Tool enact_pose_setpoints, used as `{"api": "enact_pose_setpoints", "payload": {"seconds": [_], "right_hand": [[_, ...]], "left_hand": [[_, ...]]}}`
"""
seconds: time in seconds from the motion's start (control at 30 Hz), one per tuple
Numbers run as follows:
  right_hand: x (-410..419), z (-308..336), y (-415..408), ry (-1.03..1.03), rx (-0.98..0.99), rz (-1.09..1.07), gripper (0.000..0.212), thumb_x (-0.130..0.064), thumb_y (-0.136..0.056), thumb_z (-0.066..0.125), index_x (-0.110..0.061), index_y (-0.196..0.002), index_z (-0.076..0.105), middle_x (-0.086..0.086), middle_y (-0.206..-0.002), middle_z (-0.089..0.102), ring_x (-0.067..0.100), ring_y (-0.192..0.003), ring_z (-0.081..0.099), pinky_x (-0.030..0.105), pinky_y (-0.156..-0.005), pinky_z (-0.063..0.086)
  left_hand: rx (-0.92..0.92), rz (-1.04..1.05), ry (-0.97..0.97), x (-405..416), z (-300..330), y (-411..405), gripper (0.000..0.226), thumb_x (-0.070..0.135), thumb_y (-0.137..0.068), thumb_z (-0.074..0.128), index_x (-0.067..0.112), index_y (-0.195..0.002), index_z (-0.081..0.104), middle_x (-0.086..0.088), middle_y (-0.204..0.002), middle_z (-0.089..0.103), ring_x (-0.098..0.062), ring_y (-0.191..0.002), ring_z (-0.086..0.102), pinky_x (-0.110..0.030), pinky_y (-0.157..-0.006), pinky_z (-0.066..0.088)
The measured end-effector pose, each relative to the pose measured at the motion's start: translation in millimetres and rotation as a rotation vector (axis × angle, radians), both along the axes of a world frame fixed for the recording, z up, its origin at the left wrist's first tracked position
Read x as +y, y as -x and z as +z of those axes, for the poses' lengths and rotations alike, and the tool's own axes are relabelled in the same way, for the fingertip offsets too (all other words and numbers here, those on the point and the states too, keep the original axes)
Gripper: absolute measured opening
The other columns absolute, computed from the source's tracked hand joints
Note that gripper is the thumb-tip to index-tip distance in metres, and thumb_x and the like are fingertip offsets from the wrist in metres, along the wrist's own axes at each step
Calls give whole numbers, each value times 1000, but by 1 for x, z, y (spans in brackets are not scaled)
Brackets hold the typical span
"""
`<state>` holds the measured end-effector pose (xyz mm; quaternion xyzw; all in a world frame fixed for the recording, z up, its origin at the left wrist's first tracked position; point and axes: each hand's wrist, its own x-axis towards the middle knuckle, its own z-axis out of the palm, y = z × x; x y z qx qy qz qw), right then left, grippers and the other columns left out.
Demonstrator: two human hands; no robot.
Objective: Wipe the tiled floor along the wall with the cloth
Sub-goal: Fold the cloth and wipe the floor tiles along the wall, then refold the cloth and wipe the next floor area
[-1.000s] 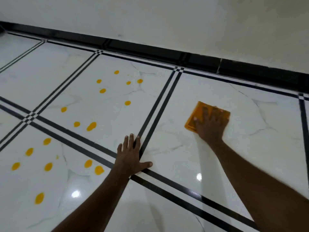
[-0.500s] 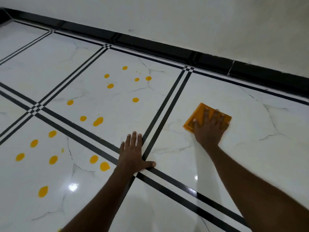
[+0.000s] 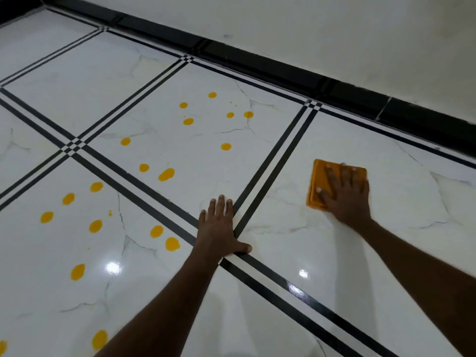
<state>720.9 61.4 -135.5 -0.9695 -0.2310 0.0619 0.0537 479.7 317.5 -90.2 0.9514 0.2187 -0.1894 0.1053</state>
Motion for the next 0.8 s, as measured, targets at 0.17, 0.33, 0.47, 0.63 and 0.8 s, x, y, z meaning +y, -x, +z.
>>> {"api": "enact_pose_setpoints", "payload": {"seconds": [0.17,0.33,0.47,0.63,0.8], "right_hand": [[88,-6,34,-52,-37,60,87,-73,-94,15,-21,-161,28,26,-164,26,53,-149,24,73,-117,17],[99,-6,146,-57,-4,427,88,-83,-90,19,-37,-163,4,8,-172,3,37,-159,-1,63,-124,3],[50,-8,134,-50,-24,423,82,-77,-95,24,-32,-163,17,11,-171,17,39,-156,15,65,-122,16],[106,21,85,139,-38,44,55,-46,-95,48,-13,-139,52,24,-141,56,45,-128,54,55,-105,42],[162,99,95,-246,224,-48,19,-17,-91,51,-16,-97,69,9,-92,70,35,-94,69,38,-80,52]], "left_hand": [[12,-18,21,1,-1,2,133,76,-69,68,16,-159,-9,-7,-166,-17,-28,-154,-13,-47,-126,3],[-49,15,159,32,31,17,97,52,-87,68,10,-159,18,-12,-164,22,-27,-153,15,-41,-123,22],[-44,40,130,67,70,54,80,44,-91,65,14,-156,30,-9,-149,48,-25,-142,37,-36,-115,33],[-3,94,92,102,104,75,65,42,-87,71,15,-143,52,-5,-142,57,-21,-134,49,-32,-110,39],[-59,179,178,119,134,65,56,45,-86,72,18,-134,61,-1,-126,68,-20,-126,56,-31,-106,43]]}}
